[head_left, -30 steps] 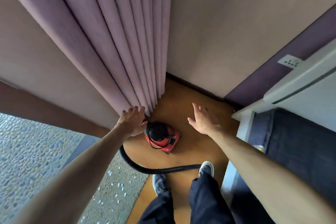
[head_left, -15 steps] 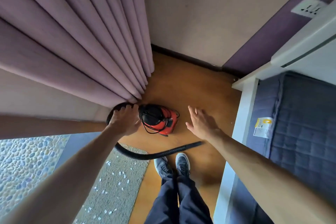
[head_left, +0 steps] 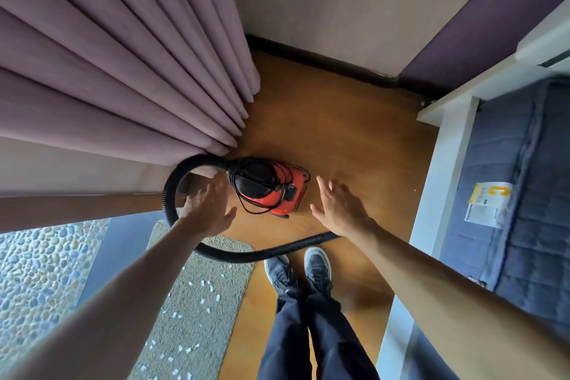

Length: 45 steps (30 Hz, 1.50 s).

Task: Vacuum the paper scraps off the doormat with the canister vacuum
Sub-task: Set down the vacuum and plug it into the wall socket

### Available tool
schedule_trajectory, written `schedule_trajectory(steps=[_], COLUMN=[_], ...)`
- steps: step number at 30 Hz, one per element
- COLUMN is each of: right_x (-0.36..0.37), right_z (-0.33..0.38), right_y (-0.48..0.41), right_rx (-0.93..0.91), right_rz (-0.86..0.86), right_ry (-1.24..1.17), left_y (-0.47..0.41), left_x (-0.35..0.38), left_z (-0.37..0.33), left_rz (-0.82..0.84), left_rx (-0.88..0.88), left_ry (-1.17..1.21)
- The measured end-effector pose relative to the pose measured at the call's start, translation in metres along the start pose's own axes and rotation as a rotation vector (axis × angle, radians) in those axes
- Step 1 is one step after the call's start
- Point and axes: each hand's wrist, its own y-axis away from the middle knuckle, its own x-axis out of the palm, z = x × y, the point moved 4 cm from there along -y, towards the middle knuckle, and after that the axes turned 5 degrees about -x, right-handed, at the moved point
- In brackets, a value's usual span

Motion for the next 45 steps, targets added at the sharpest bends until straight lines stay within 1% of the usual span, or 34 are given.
schedule_trajectory(steps=[4, 9, 14, 21, 24, 28, 31, 34, 37, 41, 45], right_x=[0.022, 0.055, 0.087, 0.122, 0.137, 0.156, 0.171, 0.187, 0.198, 0.207, 0.211], right_z=[-0.007, -0.02, -0.023, -0.005, 0.008, 0.032, 0.048, 0.056, 0.057, 0.058, 0.061], right_y=[-0.017, -0.035, -0.048, -0.07, -0.083, -0.1, -0.118, -0.139, -0.154, -0.171, -0.19], right_rx=[-0.023, -0.021, 0.002, 0.107, 0.15, 0.148, 0.161, 0.261, 0.47, 0.769, 0.937], right_rz=[0.006, 0.029, 0.053, 0.023, 0.043, 0.013, -0.011, -0.005, -0.051, -0.193, -0.325], right_ry=[-0.006, -0.036, -0.097, -0.237, -0.283, -0.342, -0.439, -0.634, -0.93, -1.318, -1.501], left_y=[-0.016, -0.045, -0.071, -0.112, -0.131, -0.157, -0.178, -0.193, -0.203, -0.213, -0.222], left_x=[0.012, 0.027, 0.038, 0.058, 0.069, 0.082, 0.092, 0.101, 0.11, 0.117, 0.118], left_z=[-0.01, -0.019, -0.02, -0.005, 0.003, 0.012, 0.015, 0.017, 0.018, 0.017, 0.018], left_rz=[0.016, 0.038, 0.053, 0.057, 0.039, 0.039, 0.048, 0.047, 0.048, 0.035, 0.017], left_rx=[-0.028, -0.011, 0.012, 0.072, 0.114, 0.146, 0.197, 0.214, 0.223, 0.245, 0.28], left_ry=[0.02, -0.038, -0.033, -0.107, -0.136, -0.17, -0.173, -0.156, -0.108, -0.103, -0.109])
